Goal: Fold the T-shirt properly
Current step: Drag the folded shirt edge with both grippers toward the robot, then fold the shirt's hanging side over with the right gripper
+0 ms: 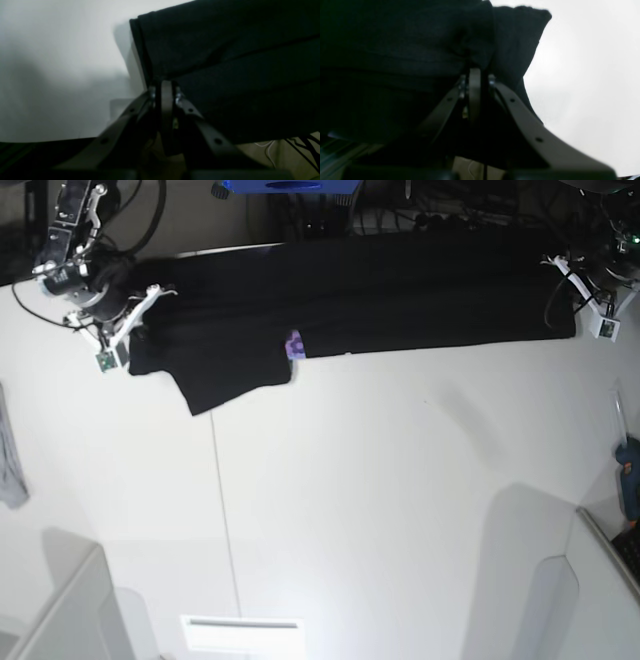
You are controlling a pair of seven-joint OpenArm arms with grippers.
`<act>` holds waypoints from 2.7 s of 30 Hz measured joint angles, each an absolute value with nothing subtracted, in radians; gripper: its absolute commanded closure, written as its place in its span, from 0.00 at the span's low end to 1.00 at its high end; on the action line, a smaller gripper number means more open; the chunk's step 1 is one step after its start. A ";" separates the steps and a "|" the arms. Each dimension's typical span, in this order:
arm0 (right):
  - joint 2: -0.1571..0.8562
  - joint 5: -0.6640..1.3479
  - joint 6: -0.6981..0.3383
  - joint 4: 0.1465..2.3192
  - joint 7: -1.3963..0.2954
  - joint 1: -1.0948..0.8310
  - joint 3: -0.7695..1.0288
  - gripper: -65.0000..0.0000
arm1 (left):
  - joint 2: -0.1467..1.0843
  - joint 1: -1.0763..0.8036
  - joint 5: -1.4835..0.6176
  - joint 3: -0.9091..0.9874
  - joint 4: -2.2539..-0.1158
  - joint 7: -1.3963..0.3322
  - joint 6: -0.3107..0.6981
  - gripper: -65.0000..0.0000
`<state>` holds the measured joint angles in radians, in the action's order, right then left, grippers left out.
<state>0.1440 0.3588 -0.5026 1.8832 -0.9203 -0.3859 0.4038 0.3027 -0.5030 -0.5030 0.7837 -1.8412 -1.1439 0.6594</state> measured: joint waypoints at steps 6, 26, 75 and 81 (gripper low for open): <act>0.148 0.358 -0.501 1.883 -0.921 -0.385 0.404 1.00 | 0.303 -0.513 -0.502 0.784 -1.841 -1.145 0.659 1.00; 0.084 0.365 -0.559 1.964 -0.916 -0.390 0.580 0.56 | 0.302 -0.504 -0.503 0.922 -1.843 -1.147 0.660 0.27; 0.109 0.357 -0.463 1.580 -0.937 0.015 0.238 1.00 | 0.296 -0.466 -0.502 1.046 -1.859 -1.146 0.663 1.00; 0.109 0.358 -0.463 1.754 -1.027 -0.051 0.238 1.00 | 0.296 -0.466 -0.500 1.046 -1.859 -1.148 0.663 1.00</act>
<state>0.1093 0.3580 -0.4633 1.7542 -1.0267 -0.0509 0.2382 0.2962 -0.4660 -0.4995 1.0458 -1.8587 -1.1484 0.6632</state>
